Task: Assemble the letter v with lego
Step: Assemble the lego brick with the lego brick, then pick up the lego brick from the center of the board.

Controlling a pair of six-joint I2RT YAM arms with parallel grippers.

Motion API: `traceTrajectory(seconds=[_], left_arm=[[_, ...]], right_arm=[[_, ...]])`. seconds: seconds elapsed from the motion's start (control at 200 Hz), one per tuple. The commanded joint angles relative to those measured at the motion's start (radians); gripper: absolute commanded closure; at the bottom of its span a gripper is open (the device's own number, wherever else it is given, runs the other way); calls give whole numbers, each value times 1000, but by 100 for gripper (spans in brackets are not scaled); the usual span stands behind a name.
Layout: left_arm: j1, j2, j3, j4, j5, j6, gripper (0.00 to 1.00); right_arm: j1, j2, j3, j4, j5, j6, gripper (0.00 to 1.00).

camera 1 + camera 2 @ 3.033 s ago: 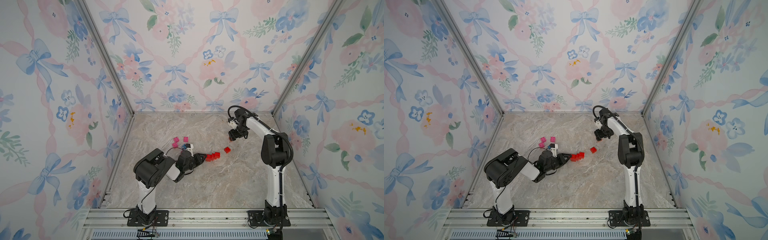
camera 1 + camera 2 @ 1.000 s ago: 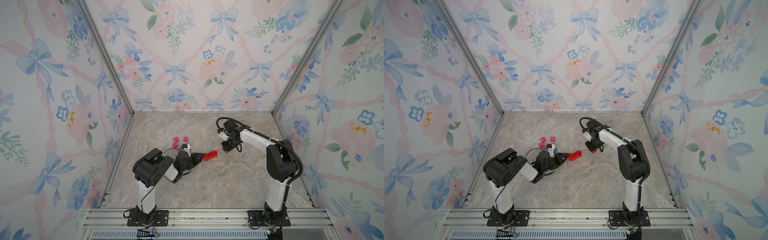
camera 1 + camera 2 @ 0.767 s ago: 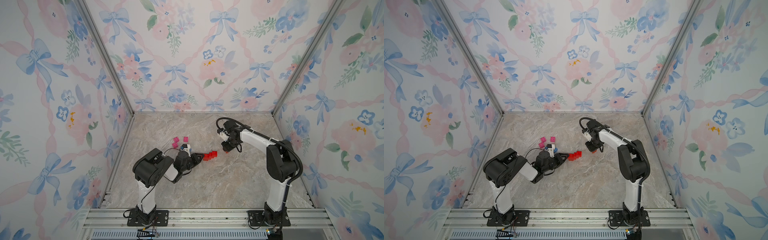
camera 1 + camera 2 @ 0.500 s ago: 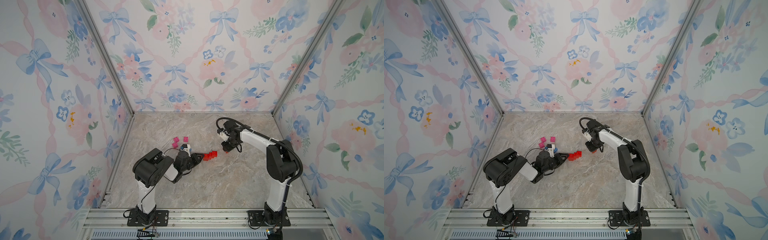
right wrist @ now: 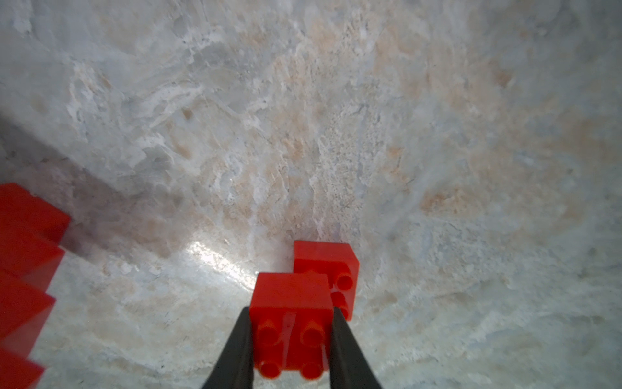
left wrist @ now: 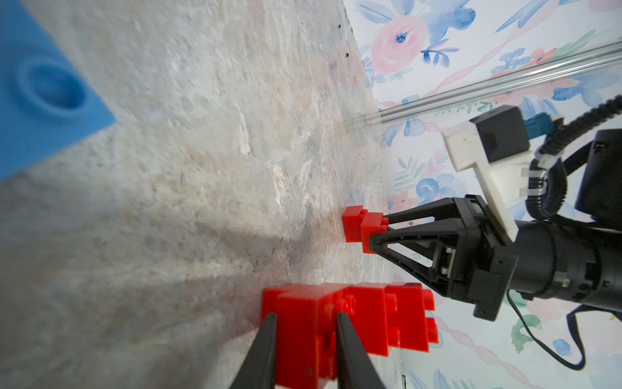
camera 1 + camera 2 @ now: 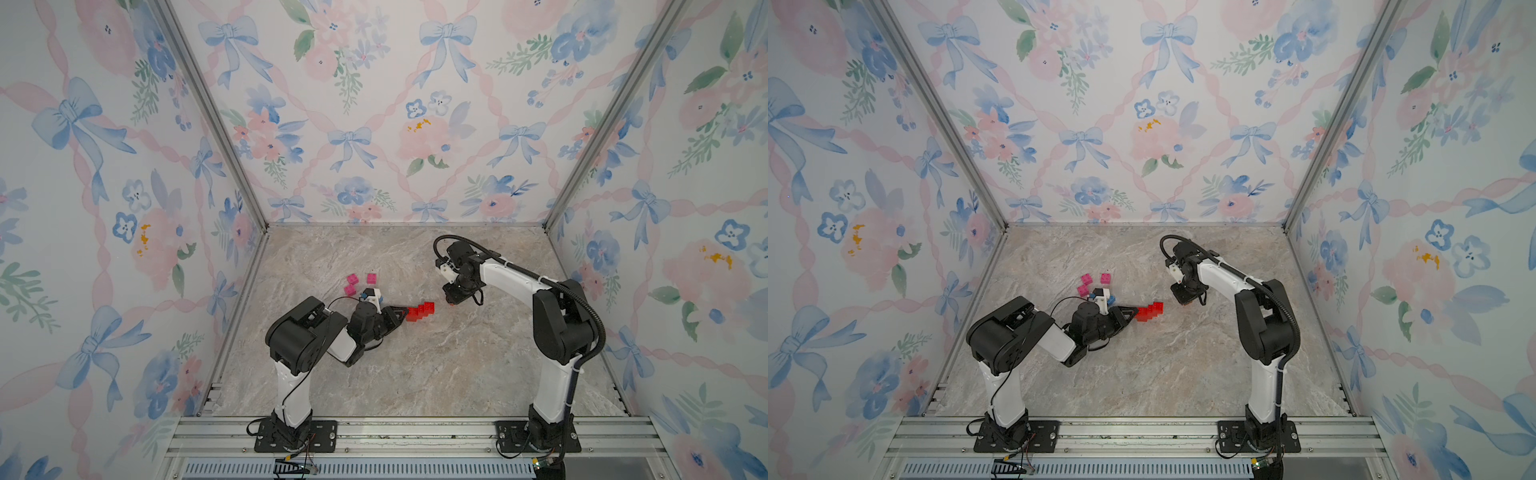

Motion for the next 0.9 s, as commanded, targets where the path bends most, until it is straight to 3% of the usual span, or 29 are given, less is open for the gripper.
traceTrajectory(seconds=[0.0,0.14,0.39,0.565,0.705,0.895], left_arm=[[9,5,-5,-27,-6,-2,100],[8,0,-8,-28,-8,-2,100],[6,-7,-11,-28,-8,-2,100],[1,-8,-1,-28,-11,-8,100],[-6,-10,12,-26,-26,-16,100],[-20,-12,31,-26,-62,-45,100]], right_arm=[[11,69,12,-55,26,52,100],[10,110,40,-79,63,110,100],[13,112,30,-70,24,135,100],[21,-31,7,-105,51,258,100],[86,-166,-41,-186,140,385,100],[204,-368,-168,-235,139,635,100]])
